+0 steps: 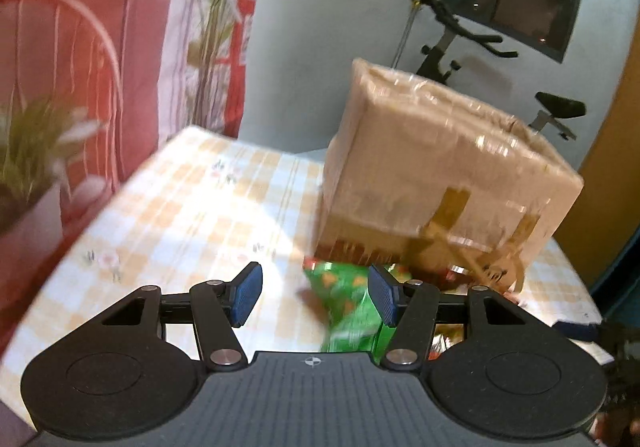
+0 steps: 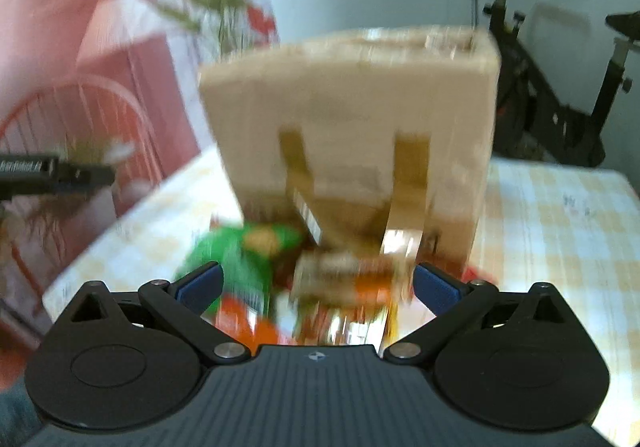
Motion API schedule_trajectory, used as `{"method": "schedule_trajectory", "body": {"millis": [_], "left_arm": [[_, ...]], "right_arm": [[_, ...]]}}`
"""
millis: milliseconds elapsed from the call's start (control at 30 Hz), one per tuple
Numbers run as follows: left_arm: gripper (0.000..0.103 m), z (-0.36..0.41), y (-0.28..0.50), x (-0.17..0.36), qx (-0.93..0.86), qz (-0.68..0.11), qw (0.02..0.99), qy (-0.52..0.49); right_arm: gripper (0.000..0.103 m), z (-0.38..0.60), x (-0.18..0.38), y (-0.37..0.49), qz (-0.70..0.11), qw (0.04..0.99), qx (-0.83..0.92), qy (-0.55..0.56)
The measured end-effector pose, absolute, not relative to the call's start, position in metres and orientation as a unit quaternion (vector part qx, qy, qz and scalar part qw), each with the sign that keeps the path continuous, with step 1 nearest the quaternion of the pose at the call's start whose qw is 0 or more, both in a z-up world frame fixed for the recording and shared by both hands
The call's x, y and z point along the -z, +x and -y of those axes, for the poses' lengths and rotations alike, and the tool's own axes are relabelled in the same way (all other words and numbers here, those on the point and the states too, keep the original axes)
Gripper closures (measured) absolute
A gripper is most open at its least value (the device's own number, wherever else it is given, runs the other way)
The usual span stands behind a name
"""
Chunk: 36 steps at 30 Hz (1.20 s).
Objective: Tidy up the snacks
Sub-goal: 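Return both open grippers to the snack pile, then close the right gripper on the orange snack bag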
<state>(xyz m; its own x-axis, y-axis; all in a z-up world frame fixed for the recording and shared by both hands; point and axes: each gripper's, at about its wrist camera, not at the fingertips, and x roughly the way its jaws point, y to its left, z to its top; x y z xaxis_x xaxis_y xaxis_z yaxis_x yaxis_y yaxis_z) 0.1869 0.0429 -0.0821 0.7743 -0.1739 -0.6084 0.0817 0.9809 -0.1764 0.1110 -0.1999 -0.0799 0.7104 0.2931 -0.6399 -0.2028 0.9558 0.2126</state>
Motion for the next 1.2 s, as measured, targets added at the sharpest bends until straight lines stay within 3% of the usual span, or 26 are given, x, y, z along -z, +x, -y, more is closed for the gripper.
{"method": "schedule_trajectory", "body": {"millis": [533, 733, 800, 900, 1200], "left_arm": [[0.042, -0.032, 0.168, 0.136, 0.048, -0.382, 0.918, -0.091], [0.042, -0.021, 0.167, 0.143, 0.061, -0.391, 0.915, -0.077], [0.042, -0.023, 0.167, 0.143, 0.059, -0.390, 0.915, -0.080], [0.042, -0.025, 0.167, 0.143, 0.055, -0.389, 0.916, -0.083], [0.042, -0.023, 0.170, 0.145, 0.055, -0.397, 0.912, -0.083]], "right_arm": [[0.004, 0.184, 0.137, 0.116, -0.472, 0.860, -0.157, 0.115], [0.006, 0.192, 0.147, 0.120, -0.470, 0.850, -0.165, 0.172], [0.019, 0.193, 0.144, 0.120, -0.460, 0.852, -0.178, 0.176], [0.026, 0.190, 0.135, 0.117, -0.442, 0.866, -0.178, 0.151], [0.030, 0.196, 0.114, 0.107, -0.402, 0.890, -0.176, 0.122]]}}
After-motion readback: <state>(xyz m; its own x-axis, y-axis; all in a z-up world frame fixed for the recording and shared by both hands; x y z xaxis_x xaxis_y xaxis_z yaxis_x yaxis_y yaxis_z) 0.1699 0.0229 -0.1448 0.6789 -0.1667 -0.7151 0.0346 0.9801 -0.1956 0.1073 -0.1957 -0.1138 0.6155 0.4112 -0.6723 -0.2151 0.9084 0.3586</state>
